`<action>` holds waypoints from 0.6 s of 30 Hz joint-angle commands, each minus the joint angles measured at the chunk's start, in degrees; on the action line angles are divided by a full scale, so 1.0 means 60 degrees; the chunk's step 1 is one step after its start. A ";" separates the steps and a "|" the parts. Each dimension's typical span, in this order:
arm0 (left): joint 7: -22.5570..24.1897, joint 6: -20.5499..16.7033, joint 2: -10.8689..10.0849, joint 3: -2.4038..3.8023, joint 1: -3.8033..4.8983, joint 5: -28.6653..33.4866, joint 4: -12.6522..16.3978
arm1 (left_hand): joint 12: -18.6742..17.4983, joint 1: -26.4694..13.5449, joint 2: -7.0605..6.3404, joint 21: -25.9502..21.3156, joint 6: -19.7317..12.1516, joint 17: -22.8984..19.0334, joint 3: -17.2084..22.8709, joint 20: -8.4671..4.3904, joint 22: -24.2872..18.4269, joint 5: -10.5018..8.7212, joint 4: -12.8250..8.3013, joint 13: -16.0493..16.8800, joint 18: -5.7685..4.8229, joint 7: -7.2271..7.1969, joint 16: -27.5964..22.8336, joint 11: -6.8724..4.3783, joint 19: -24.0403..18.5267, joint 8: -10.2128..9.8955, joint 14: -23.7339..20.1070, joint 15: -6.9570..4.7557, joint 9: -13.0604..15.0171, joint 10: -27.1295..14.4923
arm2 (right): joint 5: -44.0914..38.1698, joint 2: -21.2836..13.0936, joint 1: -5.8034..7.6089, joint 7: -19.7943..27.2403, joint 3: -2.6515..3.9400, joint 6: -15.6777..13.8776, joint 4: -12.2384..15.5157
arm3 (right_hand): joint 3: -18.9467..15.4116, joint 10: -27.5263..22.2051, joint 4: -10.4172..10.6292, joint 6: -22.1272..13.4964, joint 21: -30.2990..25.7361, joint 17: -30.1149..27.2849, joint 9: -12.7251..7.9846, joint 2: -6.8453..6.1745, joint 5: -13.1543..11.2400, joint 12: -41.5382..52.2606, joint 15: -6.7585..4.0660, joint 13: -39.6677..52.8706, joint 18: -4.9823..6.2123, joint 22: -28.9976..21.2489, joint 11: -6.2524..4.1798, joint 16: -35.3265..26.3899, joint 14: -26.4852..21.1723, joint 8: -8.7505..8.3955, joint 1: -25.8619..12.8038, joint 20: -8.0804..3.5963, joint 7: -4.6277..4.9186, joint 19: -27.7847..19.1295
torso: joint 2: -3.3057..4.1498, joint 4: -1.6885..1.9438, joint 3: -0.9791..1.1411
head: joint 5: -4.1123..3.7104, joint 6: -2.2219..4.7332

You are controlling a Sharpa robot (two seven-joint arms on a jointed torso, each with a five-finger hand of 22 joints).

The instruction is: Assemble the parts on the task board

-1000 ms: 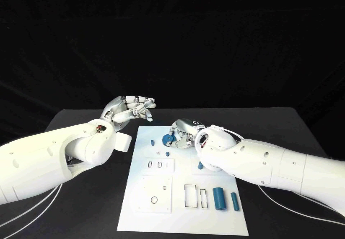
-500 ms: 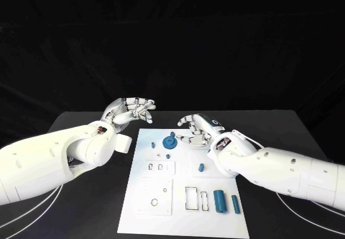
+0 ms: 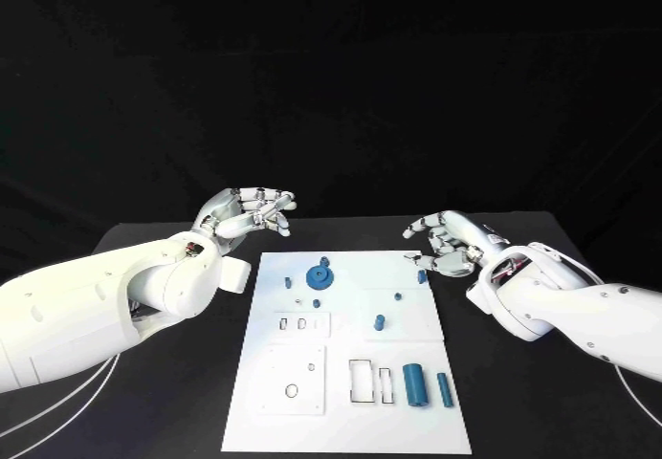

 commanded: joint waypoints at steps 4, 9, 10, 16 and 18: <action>0.0100 0.0266 0.0052 -0.0003 0.0000 0.0100 -0.0008 | -0.0057 0.0018 -0.0022 0.0074 -0.0047 -0.0010 0.0070 0.0003 0.0015 -0.0051 -0.0015 0.0008 0.0038 0.0019 0.0061 0.0039 -0.0103 0.0012 -0.0055 -0.0015 0.0014 -0.0044 | 0.0309 -0.0301 -0.0022 0.1069 0.0002 0.1497 -0.0570 | 0.0065 -0.0087 -0.0037 -0.0178 0.0047 0.1870 -0.0038 -0.0072 -0.0085 -0.0083 0.0078 -0.0082 -0.0034 0.1053 0.0060 0.0051 0.0883 -0.0162 0.0169 0.0033 0.0069 0.0107 | -0.0032 -0.0015 0.0018 | -0.0048 0.0009; 0.0106 0.0268 0.0061 -0.0005 -0.0002 0.0097 -0.0016 | -0.0057 0.0018 -0.0022 0.0074 -0.0047 -0.0010 0.0070 0.0003 0.0015 -0.0051 -0.0015 0.0008 0.0038 0.0019 0.0061 0.0039 -0.0103 0.0012 -0.0055 -0.0015 0.0014 -0.0044 | 0.0316 -0.0287 -0.0149 0.1247 0.0000 0.1721 -0.1062 | 0.0077 -0.0081 -0.0074 -0.0197 0.0063 0.1908 -0.0041 -0.0100 -0.0083 -0.0075 0.0089 -0.0072 -0.0040 0.1074 0.0070 0.0062 0.0891 -0.0189 0.0266 0.0044 0.0079 0.0120 | -0.0016 -0.0027 0.0022 | -0.0079 -0.0034; 0.0107 0.0270 0.0061 -0.0006 -0.0002 0.0096 -0.0015 | -0.0057 0.0018 -0.0022 0.0074 -0.0047 -0.0010 0.0070 0.0003 0.0015 -0.0051 -0.0015 0.0008 0.0038 0.0019 0.0061 0.0039 -0.0103 0.0012 -0.0055 -0.0015 0.0014 -0.0044 | 0.0317 -0.0257 -0.0184 0.1260 0.0000 0.1750 -0.1158 | 0.0077 -0.0081 -0.0074 -0.0197 0.0063 0.1908 -0.0041 -0.0100 -0.0083 -0.0075 0.0089 -0.0072 -0.0040 0.1074 0.0070 0.0062 0.0891 -0.0189 0.0266 0.0044 0.0079 0.0120 | -0.0012 -0.0024 0.0018 | -0.0084 -0.0039; 0.0108 0.0264 0.0045 -0.0006 -0.0003 0.0092 -0.0012 | -0.0057 0.0018 -0.0022 0.0074 -0.0047 -0.0010 0.0070 0.0003 0.0015 -0.0051 -0.0015 0.0008 0.0038 0.0019 0.0061 0.0039 -0.0103 0.0012 -0.0055 -0.0015 0.0014 -0.0044 | 0.0714 0.0038 -0.0319 0.1197 -0.0001 0.1912 -0.1711 | 0.0119 -0.0066 -0.0116 -0.0189 0.0065 0.1941 -0.0039 -0.0094 -0.0084 -0.0059 0.0097 -0.0054 -0.0040 0.1082 0.0076 0.0072 0.0898 -0.0202 0.0382 0.0053 0.0088 0.0123 | -0.0005 -0.0036 0.0017 | -0.0075 -0.0109; 0.0107 0.0262 0.0044 -0.0006 -0.0003 0.0091 -0.0010 | -0.0057 0.0018 -0.0022 0.0074 -0.0047 -0.0010 0.0070 0.0003 0.0015 -0.0051 -0.0015 0.0008 0.0038 0.0019 0.0061 0.0039 -0.0103 0.0012 -0.0055 -0.0015 0.0014 -0.0044 | 0.0859 0.0123 -0.0337 0.1168 -0.0002 0.1985 -0.1837 | 0.0135 -0.0064 -0.0127 -0.0190 0.0051 0.1956 -0.0040 -0.0087 -0.0085 -0.0056 0.0099 -0.0051 -0.0036 0.1072 0.0079 0.0077 0.0902 -0.0208 0.0412 0.0055 0.0091 0.0113 | -0.0002 -0.0034 0.0011 | -0.0085 -0.0117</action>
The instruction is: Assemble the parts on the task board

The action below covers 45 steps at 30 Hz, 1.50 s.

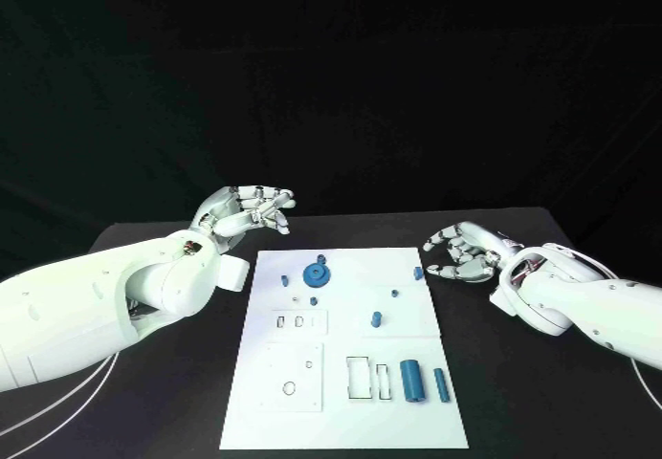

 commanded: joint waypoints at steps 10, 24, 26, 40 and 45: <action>0.0088 0.0160 -0.0028 0.0005 0.0004 0.0041 0.0029 | -0.0057 0.0018 -0.0022 0.0034 -0.0047 -0.0011 0.0043 0.0005 0.0016 -0.0051 0.0013 0.0009 0.0039 0.0019 0.0061 0.0039 -0.0035 0.0012 -0.0055 -0.0015 0.0015 -0.0043 | 0.0621 0.0390 -0.0184 0.0027 -0.0003 0.0886 -0.0477 | 0.0079 0.0013 -0.0044 0.0024 0.0042 0.1957 0.0006 0.0043 -0.0042 0.0036 0.0068 0.0067 -0.0035 0.1074 0.0047 0.0042 0.0865 -0.0026 0.0161 -0.0009 0.0017 0.0041 | 0.0003 -0.0008 0.0000 | 0.0010 -0.0137; 0.0076 0.0156 -0.0033 0.0005 0.0006 0.0009 0.0030 | -0.0058 0.0023 -0.0021 0.0068 -0.0052 -0.0015 0.0055 0.0009 0.0036 -0.0052 0.0008 0.0010 0.0039 0.0021 0.0069 0.0041 -0.0061 0.0011 -0.0067 -0.0011 0.0017 -0.0047 | 0.0549 0.0562 -0.0233 -0.0061 -0.0004 0.0901 -0.0554 | 0.0347 0.0130 -0.0063 0.0387 0.0064 0.1985 0.0079 0.0130 0.0048 0.0152 0.0035 0.0193 -0.0039 0.1117 -0.0001 0.0051 0.0870 0.0138 0.0250 -0.0026 -0.0035 0.0063 | -0.0004 -0.0012 0.0001 | 0.0006 -0.0211; 0.0073 0.0156 -0.0033 0.0005 0.0006 0.0004 0.0032 | -0.0058 0.0023 -0.0021 0.0068 -0.0052 -0.0015 0.0055 0.0009 0.0036 -0.0052 0.0008 0.0010 0.0039 0.0021 0.0069 0.0041 -0.0061 0.0011 -0.0067 -0.0011 0.0017 -0.0047 | 0.0544 0.0571 -0.0234 -0.0069 -0.0004 0.0855 -0.0551 | 0.0434 0.0170 -0.0050 0.0463 0.0089 0.1993 0.0091 0.0178 0.0061 0.0185 0.0022 0.0231 -0.0046 0.1143 -0.0015 0.0053 0.0872 0.0172 0.0241 -0.0037 -0.0051 0.0082 | -0.0002 -0.0006 0.0004 | -0.0003 -0.0213; 0.0056 0.0160 -0.0038 0.0005 0.0007 -0.0008 0.0032 | -0.0057 0.0015 -0.0024 0.0080 -0.0054 -0.0017 0.0055 0.0011 0.0043 -0.0053 0.0012 0.0011 0.0039 0.0024 0.0072 0.0043 -0.0071 0.0011 -0.0071 -0.0010 0.0018 -0.0047 | 0.0535 0.0688 -0.0235 -0.0164 -0.0004 0.0900 -0.0663 | 0.0659 0.0252 -0.0068 0.0610 0.0138 0.2027 0.0111 0.0250 0.0033 0.0251 -0.0017 0.0306 -0.0060 0.1198 -0.0063 0.0063 0.0881 0.0231 0.0261 -0.0069 -0.0102 0.0123 | -0.0010 0.0011 0.0002 | -0.0001 -0.0256; 0.0052 0.0162 -0.0048 0.0005 0.0007 -0.0011 0.0032 | -0.0057 0.0015 -0.0024 0.0080 -0.0054 -0.0017 0.0055 0.0011 0.0043 -0.0053 0.0012 0.0011 0.0039 0.0024 0.0072 0.0043 -0.0071 0.0011 -0.0071 -0.0010 0.0018 -0.0047 | 0.0504 0.0734 -0.0239 -0.0212 -0.0004 0.0970 -0.0735 | 0.0689 0.0252 -0.0090 0.0608 0.0134 0.2034 0.0109 0.0228 0.0012 0.0250 -0.0023 0.0304 -0.0059 0.1197 -0.0068 0.0065 0.0882 0.0227 0.0275 -0.0075 -0.0104 0.0121 | -0.0009 0.0007 -0.0001 | 0.0010 -0.0283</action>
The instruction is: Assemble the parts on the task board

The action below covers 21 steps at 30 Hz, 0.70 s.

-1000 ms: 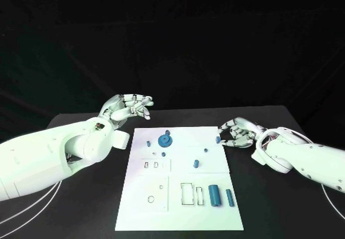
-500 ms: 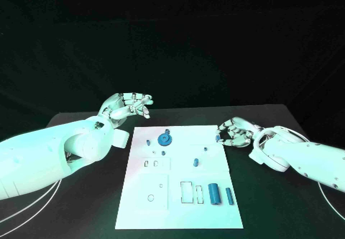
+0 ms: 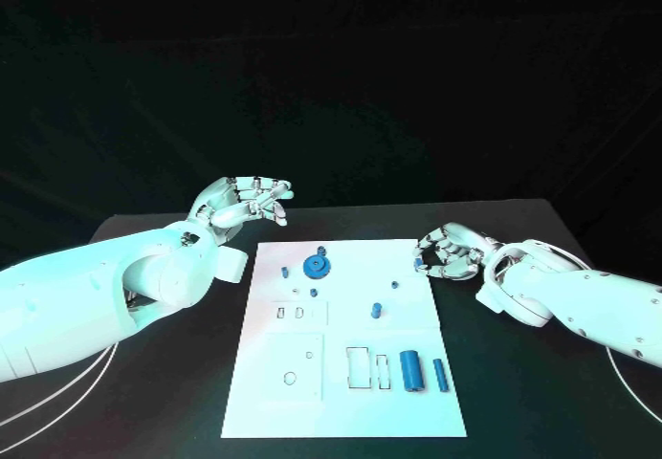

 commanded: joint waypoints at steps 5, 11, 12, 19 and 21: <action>0.0053 0.0155 -0.0006 0.0006 0.0005 -0.0015 0.0018 | -0.0057 0.0015 -0.0024 0.0044 -0.0054 -0.0009 0.0055 0.0011 0.0009 -0.0054 0.0012 0.0012 0.0039 0.0023 0.0034 0.0043 -0.0072 0.0011 -0.0071 -0.0009 0.0012 -0.0047 | -0.0086 0.0046 -0.0018 -0.0088 0.0000 0.0270 -0.0074 | 0.0090 0.0058 -0.0036 0.0073 0.0013 0.2033 0.0004 0.0014 -0.0046 0.0062 -0.0026 0.0126 -0.0057 0.1190 -0.0019 0.0028 0.0881 0.0053 0.0029 -0.0011 -0.0022 0.0048 | -0.0007 -0.0002 0.0001 | 0.0018 -0.0030; 0.0044 0.0161 -0.0010 0.0006 0.0005 -0.0022 0.0014 | -0.0057 0.0015 -0.0024 0.0044 -0.0054 -0.0009 0.0055 0.0011 0.0009 -0.0054 0.0012 0.0012 0.0039 0.0023 0.0034 0.0043 -0.0072 0.0011 -0.0071 -0.0009 0.0012 -0.0047 | -0.0107 0.0079 -0.0029 -0.0117 -0.0001 0.0341 -0.0104 | 0.0108 0.0066 -0.0048 0.0071 0.0018 0.2038 0.0003 0.0008 -0.0050 0.0069 -0.0028 0.0135 -0.0059 0.1195 -0.0020 0.0029 0.0882 0.0051 0.0038 -0.0013 -0.0022 0.0052 | -0.0007 -0.0003 0.0005 | 0.0019 -0.0046; 0.0044 0.0162 -0.0010 0.0006 0.0005 -0.0022 0.0013 | -0.0057 0.0015 -0.0024 0.0044 -0.0054 -0.0009 0.0055 0.0011 0.0009 -0.0054 0.0012 0.0012 0.0039 0.0023 0.0034 0.0043 -0.0072 0.0011 -0.0071 -0.0009 0.0012 -0.0047 | -0.0110 0.0087 -0.0033 -0.0122 -0.0001 0.0354 -0.0110 | 0.0108 0.0066 -0.0048 0.0071 0.0018 0.2038 0.0003 0.0008 -0.0050 0.0069 -0.0028 0.0135 -0.0059 0.1195 -0.0020 0.0029 0.0882 0.0051 0.0038 -0.0013 -0.0022 0.0052 | -0.0011 -0.0006 0.0005 | 0.0022 -0.0048; 0.0043 0.0165 -0.0012 0.0006 0.0005 -0.0026 0.0013 | -0.0057 0.0015 -0.0024 0.0044 -0.0054 -0.0009 0.0055 0.0011 0.0009 -0.0054 0.0012 0.0012 0.0039 0.0023 0.0034 0.0043 -0.0072 0.0011 -0.0071 -0.0009 0.0012 -0.0047 | -0.0175 0.0127 -0.0062 -0.0157 -0.0002 0.0414 -0.0156 | 0.0173 0.0086 -0.0074 0.0106 0.0026 0.2043 0.0007 0.0010 -0.0058 0.0086 -0.0033 0.0156 -0.0061 0.1205 -0.0025 0.0031 0.0883 0.0064 0.0054 -0.0020 -0.0029 0.0058 | -0.0009 -0.0004 0.0006 | 0.0025 -0.0057; 0.0043 0.0163 -0.0014 0.0006 0.0005 -0.0027 0.0012 | -0.0057 0.0015 -0.0024 0.0044 -0.0054 -0.0009 0.0055 0.0011 0.0009 -0.0054 0.0012 0.0012 0.0039 0.0023 0.0034 0.0043 -0.0072 0.0011 -0.0071 -0.0009 0.0012 -0.0047 | -0.0184 0.0135 -0.0070 -0.0162 -0.0002 0.0416 -0.0169 | 0.0179 0.0087 -0.0076 0.0111 0.0029 0.2045 0.0008 0.0010 -0.0060 0.0087 -0.0033 0.0157 -0.0062 0.1208 -0.0026 0.0032 0.0884 0.0067 0.0054 -0.0020 -0.0030 0.0061 | -0.0008 -0.0005 0.0008 | 0.0023 -0.0059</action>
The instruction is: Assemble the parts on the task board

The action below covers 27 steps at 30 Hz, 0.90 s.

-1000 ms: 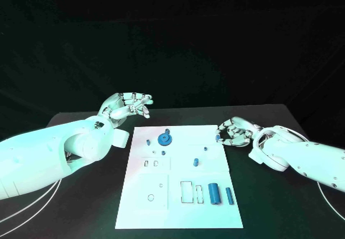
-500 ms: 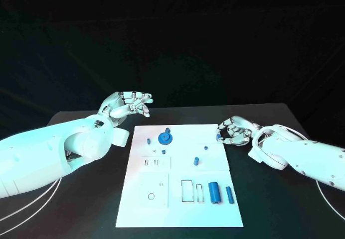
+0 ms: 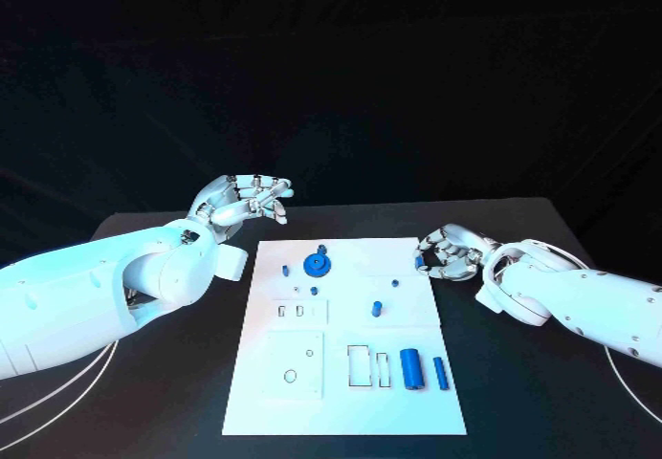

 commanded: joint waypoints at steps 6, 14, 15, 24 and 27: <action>0.0051 0.0156 0.0003 0.0006 0.0008 -0.0023 0.0013 | -0.0057 0.0015 -0.0024 0.0044 -0.0054 -0.0009 0.0055 0.0011 0.0010 -0.0053 0.0012 0.0012 0.0039 0.0023 0.0035 0.0043 -0.0072 0.0011 -0.0071 -0.0009 0.0013 -0.0047 | -0.0187 0.0038 -0.0031 -0.0065 -0.0001 0.0215 -0.0042 | 0.0140 0.0072 -0.0010 0.0166 0.0038 0.2052 0.0026 0.0029 -0.0074 0.0063 -0.0046 0.0172 -0.0065 0.1224 -0.0010 0.0033 0.0885 0.0071 0.0032 -0.0031 -0.0024 0.0069 | -0.0002 0.0004 0.0004 | -0.0003 -0.0018; 0.0053 0.0157 -0.0001 0.0006 0.0008 -0.0024 0.0014 | -0.0057 0.0015 -0.0024 0.0044 -0.0054 -0.0009 0.0055 0.0011 0.0010 -0.0053 0.0012 0.0012 0.0039 0.0023 0.0035 0.0043 -0.0072 0.0011 -0.0071 -0.0009 0.0013 -0.0047 | -0.0203 0.0061 -0.0038 -0.0105 -0.0001 0.0155 -0.0079 | 0.0338 0.0096 -0.0022 0.0312 0.0036 0.2060 0.0063 0.0138 -0.0141 0.0073 -0.0088 0.0183 -0.0065 0.1236 -0.0059 0.0035 0.0887 0.0158 -0.0043 -0.0066 -0.0080 0.0072 | 0.0003 0.0001 0.0010 | 0.0004 -0.0048; 0.0051 0.0159 -0.0002 0.0006 0.0008 -0.0024 0.0014 | -0.0057 0.0015 -0.0024 0.0044 -0.0054 -0.0009 0.0055 0.0011 0.0010 -0.0053 0.0012 0.0012 0.0039 0.0023 0.0035 0.0043 -0.0072 0.0011 -0.0071 -0.0009 0.0013 -0.0047 | -0.0203 0.0065 -0.0038 -0.0105 -0.0001 0.0137 -0.0082 | 0.0351 0.0101 -0.0023 0.0323 0.0036 0.2056 0.0067 0.0145 -0.0151 0.0077 -0.0091 0.0189 -0.0065 0.1237 -0.0063 0.0034 0.0886 0.0165 -0.0051 -0.0068 -0.0084 0.0072 | 0.0003 -0.0001 0.0010 | 0.0004 -0.0050; 0.0029 0.0183 -0.0009 0.0006 0.0008 -0.0024 0.0013 | -0.0053 -0.0008 -0.0026 0.0100 -0.0058 -0.0018 0.0061 0.0020 0.0043 -0.0056 0.0025 0.0016 0.0040 0.0027 0.0051 0.0047 -0.0120 0.0013 -0.0087 -0.0003 0.0019 -0.0046 | -0.0163 0.0080 -0.0039 -0.0284 -0.0001 -0.0331 -0.0078 | 0.0545 0.0197 -0.0034 0.0696 0.0036 0.2038 0.0251 0.0355 -0.0414 0.0132 -0.0225 0.0262 -0.0067 0.1267 -0.0228 0.0026 0.0883 0.0533 -0.0328 -0.0178 -0.0285 0.0086 | -0.0001 0.0006 0.0007 | 0.0011 -0.0057; 0.0026 0.0184 -0.0011 0.0006 0.0008 -0.0024 0.0009 | -0.0053 -0.0008 -0.0026 0.0100 -0.0058 -0.0018 0.0061 0.0020 0.0043 -0.0056 0.0025 0.0016 0.0040 0.0027 0.0051 0.0047 -0.0120 0.0013 -0.0087 -0.0003 0.0019 -0.0046 | -0.0148 0.0078 -0.0039 -0.0368 -0.0001 -0.0552 -0.0035 | 0.0586 0.0211 -0.0066 0.0743 0.0040 0.2031 0.0294 0.0399 -0.0422 0.0134 -0.0257 0.0268 -0.0068 0.1277 -0.0264 0.0024 0.0882 0.0612 -0.0345 -0.0207 -0.0326 0.0093 | -0.0004 0.0004 0.0007 | 0.0014 -0.0055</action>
